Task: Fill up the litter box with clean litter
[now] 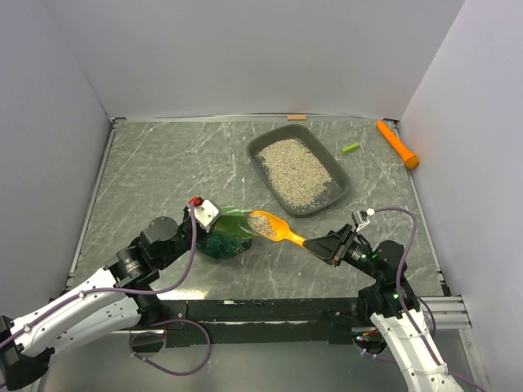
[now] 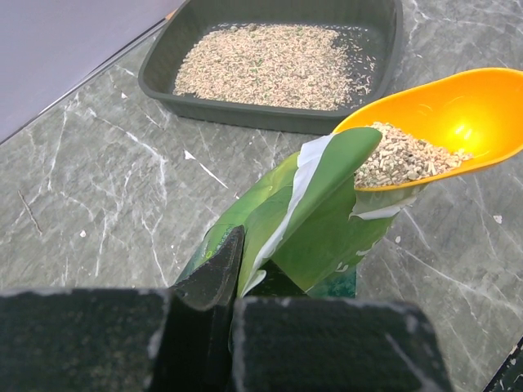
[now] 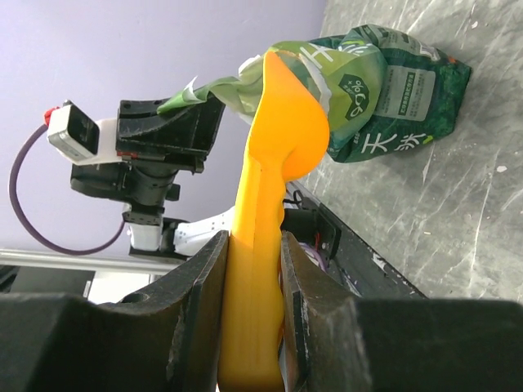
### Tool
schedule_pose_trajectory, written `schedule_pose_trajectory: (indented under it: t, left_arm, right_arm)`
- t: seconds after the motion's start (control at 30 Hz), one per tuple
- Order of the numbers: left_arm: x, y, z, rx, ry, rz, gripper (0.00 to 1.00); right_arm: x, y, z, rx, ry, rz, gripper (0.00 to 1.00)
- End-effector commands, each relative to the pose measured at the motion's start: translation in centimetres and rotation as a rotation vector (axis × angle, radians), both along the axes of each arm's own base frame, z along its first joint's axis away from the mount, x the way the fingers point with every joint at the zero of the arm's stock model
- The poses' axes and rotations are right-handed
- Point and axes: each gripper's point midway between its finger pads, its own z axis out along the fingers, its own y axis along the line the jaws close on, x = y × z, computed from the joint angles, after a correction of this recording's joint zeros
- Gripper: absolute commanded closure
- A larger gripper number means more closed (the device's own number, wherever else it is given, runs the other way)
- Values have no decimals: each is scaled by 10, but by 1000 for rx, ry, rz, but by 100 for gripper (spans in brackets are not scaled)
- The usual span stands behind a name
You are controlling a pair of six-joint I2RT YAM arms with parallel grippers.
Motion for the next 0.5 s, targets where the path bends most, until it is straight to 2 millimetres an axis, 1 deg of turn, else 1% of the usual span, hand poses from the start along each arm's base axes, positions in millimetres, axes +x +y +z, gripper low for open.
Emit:
schedule_pose_trajectory:
  t: [0.0, 0.17, 0.47]
  left_arm:
    - [1, 2, 7, -23, -8, 16, 99]
    - [2, 3, 7, -22, -4, 26, 99]
    - [3, 5, 8, -26, 1, 41, 99]
  right_arm:
    - [2, -4, 27, 44, -30, -36, 100]
    - [4, -6, 39, 60, -41, -57, 100]
    - [10, -10, 67, 89, -101, -106, 100]
